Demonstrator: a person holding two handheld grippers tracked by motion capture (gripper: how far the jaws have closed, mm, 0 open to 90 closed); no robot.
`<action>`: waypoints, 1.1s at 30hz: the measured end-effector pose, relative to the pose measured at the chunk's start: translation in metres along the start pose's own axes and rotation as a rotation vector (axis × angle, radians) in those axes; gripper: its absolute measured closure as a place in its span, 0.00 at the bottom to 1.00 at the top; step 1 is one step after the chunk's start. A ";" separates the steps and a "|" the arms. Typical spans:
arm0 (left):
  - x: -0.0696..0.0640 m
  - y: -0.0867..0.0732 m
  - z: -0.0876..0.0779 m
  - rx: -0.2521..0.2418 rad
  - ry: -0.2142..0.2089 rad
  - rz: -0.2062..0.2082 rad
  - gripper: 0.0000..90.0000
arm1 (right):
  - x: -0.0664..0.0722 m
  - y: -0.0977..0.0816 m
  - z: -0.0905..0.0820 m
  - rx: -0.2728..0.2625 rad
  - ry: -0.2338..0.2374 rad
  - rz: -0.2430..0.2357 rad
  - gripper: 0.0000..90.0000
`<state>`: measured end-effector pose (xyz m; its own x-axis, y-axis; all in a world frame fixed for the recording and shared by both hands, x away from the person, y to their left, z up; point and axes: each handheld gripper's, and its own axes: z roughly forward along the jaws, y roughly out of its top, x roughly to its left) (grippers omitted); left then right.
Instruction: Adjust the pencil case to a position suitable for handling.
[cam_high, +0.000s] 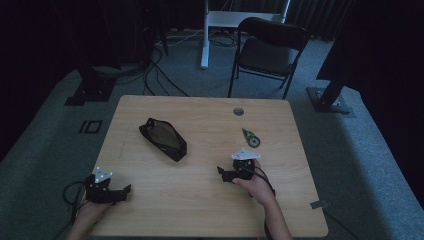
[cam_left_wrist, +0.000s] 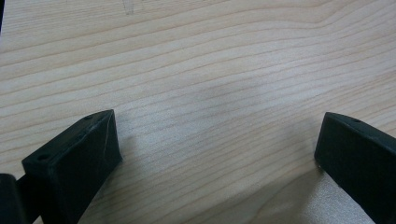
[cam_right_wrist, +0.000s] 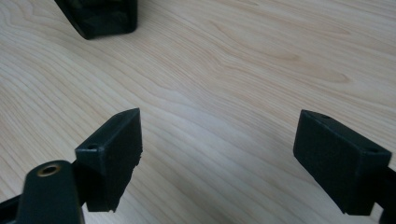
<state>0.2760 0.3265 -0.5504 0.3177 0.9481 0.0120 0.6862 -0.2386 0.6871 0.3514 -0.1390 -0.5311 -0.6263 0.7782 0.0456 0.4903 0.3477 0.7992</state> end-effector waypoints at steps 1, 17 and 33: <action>0.000 0.000 0.000 0.000 0.000 0.000 0.00 | 0.002 0.001 0.002 -0.001 0.005 -0.001 0.18; 0.000 0.000 0.000 -0.002 0.000 -0.002 0.00 | 0.034 0.028 0.028 -0.038 0.064 -0.048 0.21; 0.000 0.000 0.000 -0.001 0.000 -0.002 0.00 | 0.058 0.053 0.050 -0.079 0.112 -0.043 0.25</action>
<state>0.2760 0.3264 -0.5504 0.3168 0.9484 0.0107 0.6862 -0.2370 0.6877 0.3710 -0.0495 -0.5162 -0.7116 0.6987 0.0735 0.4152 0.3339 0.8462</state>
